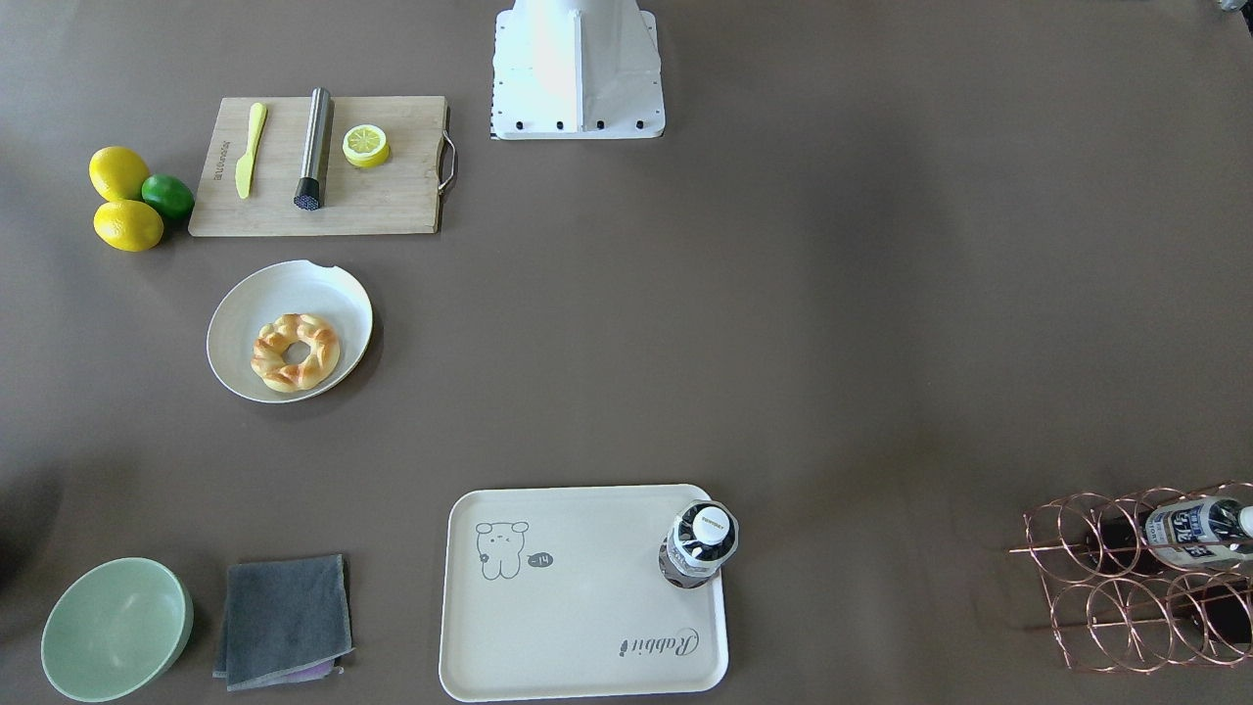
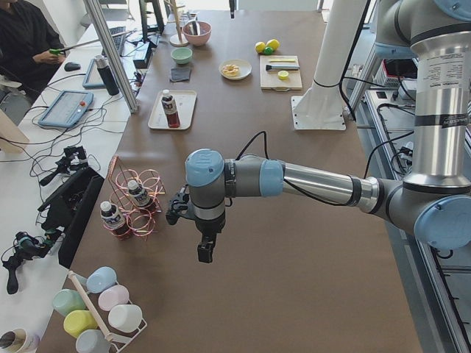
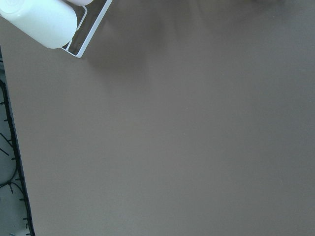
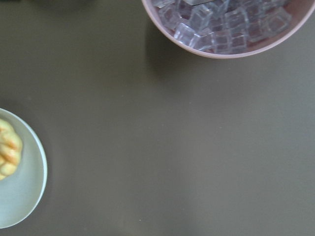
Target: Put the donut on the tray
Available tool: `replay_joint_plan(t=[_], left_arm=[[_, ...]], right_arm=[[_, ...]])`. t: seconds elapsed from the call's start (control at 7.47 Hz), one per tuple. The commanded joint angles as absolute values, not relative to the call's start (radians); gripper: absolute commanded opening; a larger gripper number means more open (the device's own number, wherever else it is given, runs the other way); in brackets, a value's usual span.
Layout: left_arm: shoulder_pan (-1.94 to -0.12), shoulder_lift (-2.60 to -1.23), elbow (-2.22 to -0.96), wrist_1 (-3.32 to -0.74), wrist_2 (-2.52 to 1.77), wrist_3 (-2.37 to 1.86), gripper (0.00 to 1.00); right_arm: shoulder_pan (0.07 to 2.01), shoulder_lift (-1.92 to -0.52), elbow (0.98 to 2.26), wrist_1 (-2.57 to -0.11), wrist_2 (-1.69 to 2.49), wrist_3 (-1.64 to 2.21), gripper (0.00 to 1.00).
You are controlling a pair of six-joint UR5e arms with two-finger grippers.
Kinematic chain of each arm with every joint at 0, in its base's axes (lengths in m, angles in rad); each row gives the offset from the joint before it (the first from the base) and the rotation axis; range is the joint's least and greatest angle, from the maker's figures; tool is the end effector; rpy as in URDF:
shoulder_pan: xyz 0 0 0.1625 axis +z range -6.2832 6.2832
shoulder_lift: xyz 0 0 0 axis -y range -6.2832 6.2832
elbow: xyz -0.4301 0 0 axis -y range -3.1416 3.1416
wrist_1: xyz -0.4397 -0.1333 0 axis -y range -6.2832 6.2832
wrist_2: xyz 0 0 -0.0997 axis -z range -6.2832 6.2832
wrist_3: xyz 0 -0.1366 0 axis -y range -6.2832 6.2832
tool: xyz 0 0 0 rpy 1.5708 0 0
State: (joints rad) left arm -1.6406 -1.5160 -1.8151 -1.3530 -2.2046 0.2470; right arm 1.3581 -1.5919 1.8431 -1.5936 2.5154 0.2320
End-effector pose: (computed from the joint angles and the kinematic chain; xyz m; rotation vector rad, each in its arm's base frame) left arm -0.0875 -0.4999 0.6220 0.0731 0.6309 0.1622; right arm -0.0902 -0.5248 0.5386 -0.0014 -0.9636 -0.0901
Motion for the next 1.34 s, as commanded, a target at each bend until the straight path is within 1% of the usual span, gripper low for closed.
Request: replay_joint_plan(t=[0.0,0.27,0.4,0.67,1.2], left_arm=[[-1.641,-1.509,-1.813,-1.353,-2.203,0.247,0.98],[-1.641,-1.506,-1.812,-1.353,-2.201,0.247,0.98],[-1.643,-1.505,-1.813,-1.353,-2.201,0.248,0.98],[-1.646,-1.505,-1.815,-1.353,-2.201,0.249,0.98],[-1.646,-1.508,-1.812,-1.353,-2.201,0.249,0.98]], right_arm=[[1.225,-1.600,1.821,-1.291,2.481,0.493,1.00],[1.149,-1.608,1.690,-1.034,2.416,0.636,1.00],[1.091,-1.606,1.659,-0.963,2.355,0.716,1.00],[1.007,-1.602,1.654,-0.893,2.294,0.865,1.00],[0.864,-1.552,1.652,-0.864,2.180,0.989,1.00]])
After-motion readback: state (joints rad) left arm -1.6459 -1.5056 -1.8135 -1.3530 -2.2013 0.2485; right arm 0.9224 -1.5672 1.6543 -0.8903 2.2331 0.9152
